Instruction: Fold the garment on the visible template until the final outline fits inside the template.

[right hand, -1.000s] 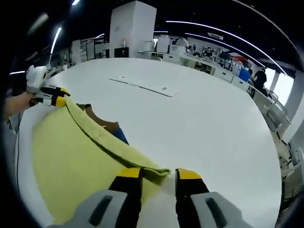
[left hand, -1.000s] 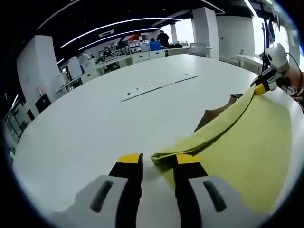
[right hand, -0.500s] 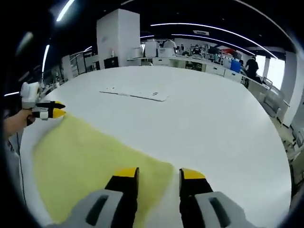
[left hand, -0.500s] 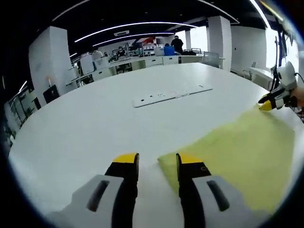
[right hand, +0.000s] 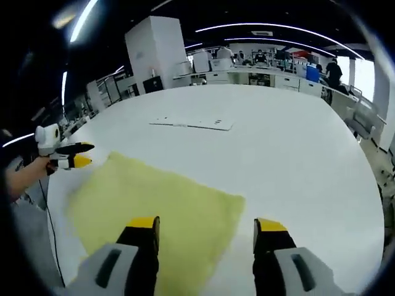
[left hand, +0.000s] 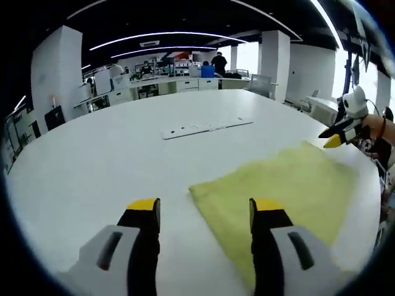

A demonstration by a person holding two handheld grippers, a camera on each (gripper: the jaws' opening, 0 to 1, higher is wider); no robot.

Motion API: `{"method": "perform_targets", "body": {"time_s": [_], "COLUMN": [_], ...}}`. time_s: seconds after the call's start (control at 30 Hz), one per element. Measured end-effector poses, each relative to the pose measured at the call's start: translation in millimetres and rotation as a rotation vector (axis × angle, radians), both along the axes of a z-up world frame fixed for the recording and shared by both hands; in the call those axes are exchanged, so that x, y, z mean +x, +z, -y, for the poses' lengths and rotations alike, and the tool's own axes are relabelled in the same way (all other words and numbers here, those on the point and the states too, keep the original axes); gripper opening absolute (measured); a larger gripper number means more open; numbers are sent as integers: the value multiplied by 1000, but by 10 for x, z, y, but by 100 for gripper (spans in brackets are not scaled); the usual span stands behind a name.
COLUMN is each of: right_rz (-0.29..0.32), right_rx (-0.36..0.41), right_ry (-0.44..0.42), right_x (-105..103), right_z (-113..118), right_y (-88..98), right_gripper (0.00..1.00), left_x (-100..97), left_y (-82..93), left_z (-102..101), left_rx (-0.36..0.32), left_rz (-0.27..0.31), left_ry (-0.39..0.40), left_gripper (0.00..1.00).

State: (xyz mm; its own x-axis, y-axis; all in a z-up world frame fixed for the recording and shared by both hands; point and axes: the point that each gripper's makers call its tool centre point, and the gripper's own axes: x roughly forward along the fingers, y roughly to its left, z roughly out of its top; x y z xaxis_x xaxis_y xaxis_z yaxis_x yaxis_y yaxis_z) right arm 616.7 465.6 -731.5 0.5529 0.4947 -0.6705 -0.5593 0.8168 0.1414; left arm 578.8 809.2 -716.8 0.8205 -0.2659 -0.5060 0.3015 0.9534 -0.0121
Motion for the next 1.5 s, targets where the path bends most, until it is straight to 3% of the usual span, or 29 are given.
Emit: {"method": "perform_targets", "body": {"time_s": [0.37,0.6,0.9,1.07,1.2,1.5], "right_rz": [-9,-27,-69,-88,-97,-96], "right_rx": [3,0,15,19,23,11], "right_ry": [46,68,121,129,127,130], "right_x": [-403,-713,-1118,-1272,-1369,-1442], "right_z": [26,95,109,139,167,252], "right_y": [170,153,63,-11,-49,-155], "right_gripper": [61,61,59,54,50,35], "left_x": [-468,-735,-1027,-1160,-1236,-1374], "left_y": [49,56,-52,-125,-177,-376], "left_z": [102,172,220,246,266,267], "left_rx": [15,13,-26,-30,-13,-20], "left_rz": [-22,-29,-67,-92,-112,-181], "left_ry": [-91,-145,-157,-176,-196,-193], "left_gripper": [60,57,52,46,46,32]}}
